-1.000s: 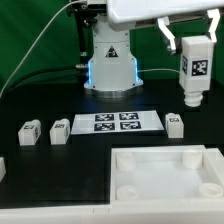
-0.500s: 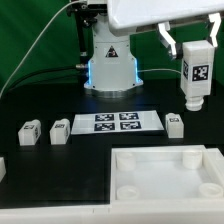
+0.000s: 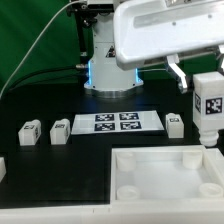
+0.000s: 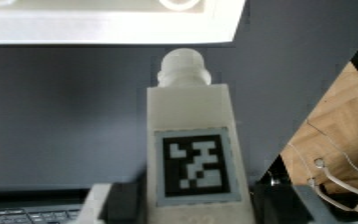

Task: Assemble one leg

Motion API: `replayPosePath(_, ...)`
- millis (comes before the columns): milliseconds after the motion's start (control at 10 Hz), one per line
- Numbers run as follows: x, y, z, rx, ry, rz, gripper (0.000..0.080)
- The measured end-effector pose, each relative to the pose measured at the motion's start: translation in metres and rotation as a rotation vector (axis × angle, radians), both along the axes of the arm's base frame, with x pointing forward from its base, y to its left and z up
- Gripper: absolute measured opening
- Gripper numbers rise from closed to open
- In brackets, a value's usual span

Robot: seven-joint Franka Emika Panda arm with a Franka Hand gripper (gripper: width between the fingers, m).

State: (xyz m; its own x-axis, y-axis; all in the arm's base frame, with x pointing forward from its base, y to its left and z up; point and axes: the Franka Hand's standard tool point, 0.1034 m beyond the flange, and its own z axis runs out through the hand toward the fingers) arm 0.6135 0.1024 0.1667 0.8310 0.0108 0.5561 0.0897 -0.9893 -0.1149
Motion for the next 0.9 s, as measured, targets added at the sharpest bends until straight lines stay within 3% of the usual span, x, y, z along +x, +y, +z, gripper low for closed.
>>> replayPosePath(300,-0.003,0.011,-0.040,0.013,0.020,0.006,0.0291)
replayPosePath(900,-0.005,0.010,-0.063,0.016,0.028,-0.001,0.0291)
